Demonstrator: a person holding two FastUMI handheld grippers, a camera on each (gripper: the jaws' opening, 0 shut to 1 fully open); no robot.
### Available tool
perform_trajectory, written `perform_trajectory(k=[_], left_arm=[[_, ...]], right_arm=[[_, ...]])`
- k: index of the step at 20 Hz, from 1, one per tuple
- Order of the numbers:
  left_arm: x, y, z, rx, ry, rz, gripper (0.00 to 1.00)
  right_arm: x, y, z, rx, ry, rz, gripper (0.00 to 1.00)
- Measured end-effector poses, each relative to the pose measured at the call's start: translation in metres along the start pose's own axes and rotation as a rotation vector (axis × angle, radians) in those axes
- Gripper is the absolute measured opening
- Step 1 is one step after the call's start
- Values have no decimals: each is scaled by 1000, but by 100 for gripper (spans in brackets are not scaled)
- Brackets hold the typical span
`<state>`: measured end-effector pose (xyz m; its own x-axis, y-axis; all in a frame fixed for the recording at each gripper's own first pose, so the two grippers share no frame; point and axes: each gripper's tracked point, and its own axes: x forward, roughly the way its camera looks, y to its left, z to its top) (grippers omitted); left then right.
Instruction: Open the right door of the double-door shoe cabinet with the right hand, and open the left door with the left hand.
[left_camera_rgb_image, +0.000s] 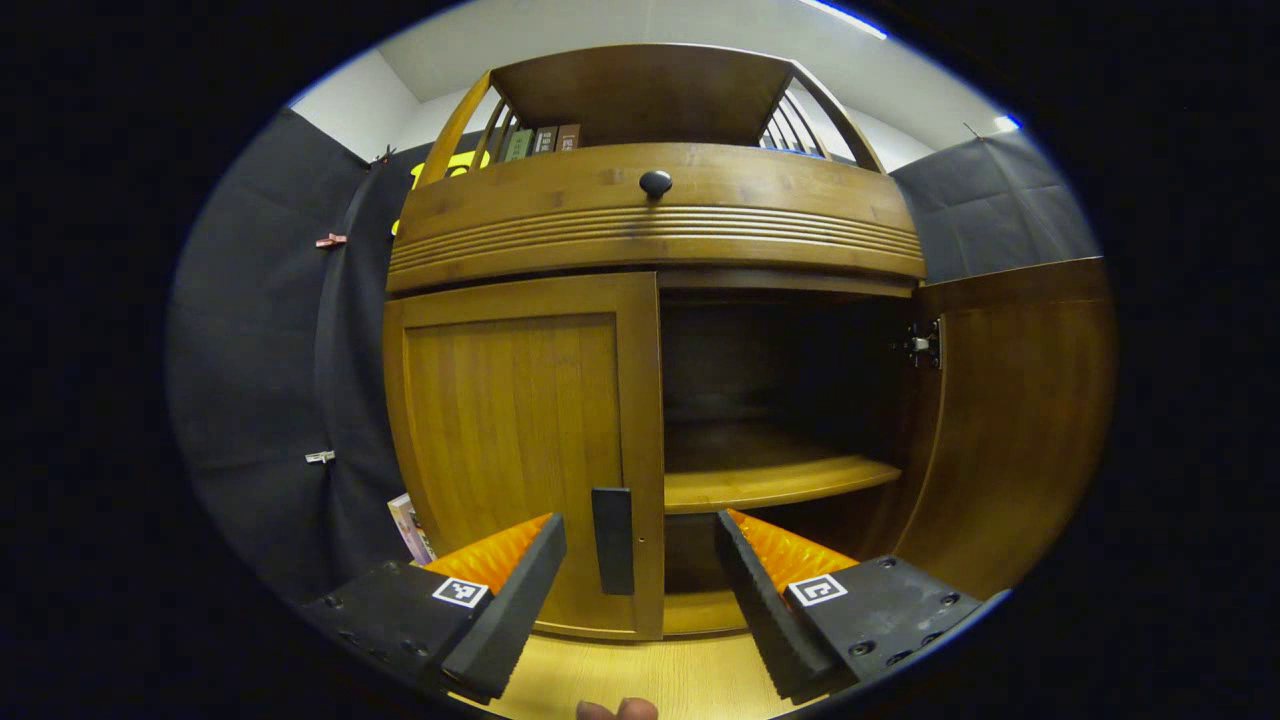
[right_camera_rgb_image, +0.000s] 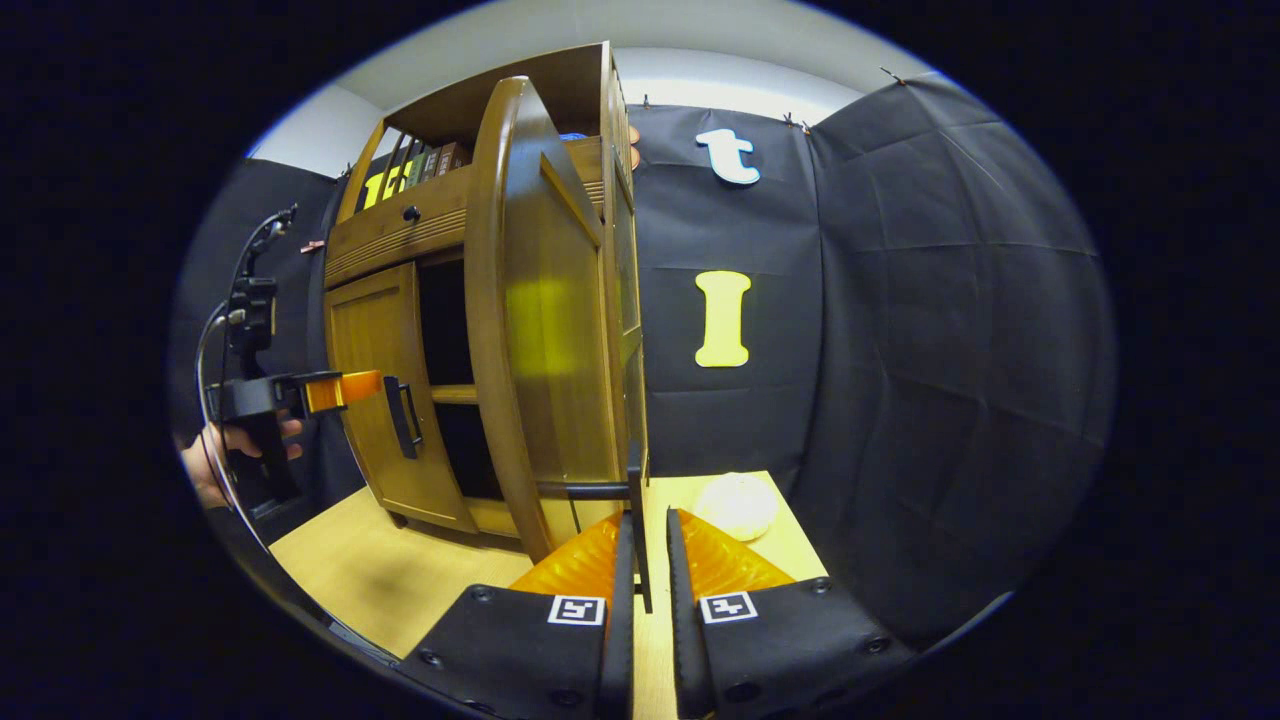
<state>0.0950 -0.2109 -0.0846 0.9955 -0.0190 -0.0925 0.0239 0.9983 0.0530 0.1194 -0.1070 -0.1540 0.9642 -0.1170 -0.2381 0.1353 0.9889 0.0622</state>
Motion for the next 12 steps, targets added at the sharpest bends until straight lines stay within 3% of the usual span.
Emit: perform_trajectory(k=[2, 3, 6, 7, 9, 12], left_arm=[[11, 3, -5, -2, 12, 11, 93], [16, 4, -7, 2, 17, 16, 92], [32, 10, -13, 21, 33, 34, 92], [37, 12, -16, 24, 39, 38, 92], [47, 13, -23, 12, 54, 31, 93], [62, 16, -34, 21, 65, 23, 93]], right_arm=[[4, -5, 3, -19, -19, -8, 21], [5, -7, 4, -26, -20, -10, 15], [5, -7, 10, -27, -49, -2, 43], [6, -8, 13, -21, -65, -5, 44], [9, -7, 18, -8, -103, -10, 65], [10, -21, 21, -4, -118, -78, 88]])
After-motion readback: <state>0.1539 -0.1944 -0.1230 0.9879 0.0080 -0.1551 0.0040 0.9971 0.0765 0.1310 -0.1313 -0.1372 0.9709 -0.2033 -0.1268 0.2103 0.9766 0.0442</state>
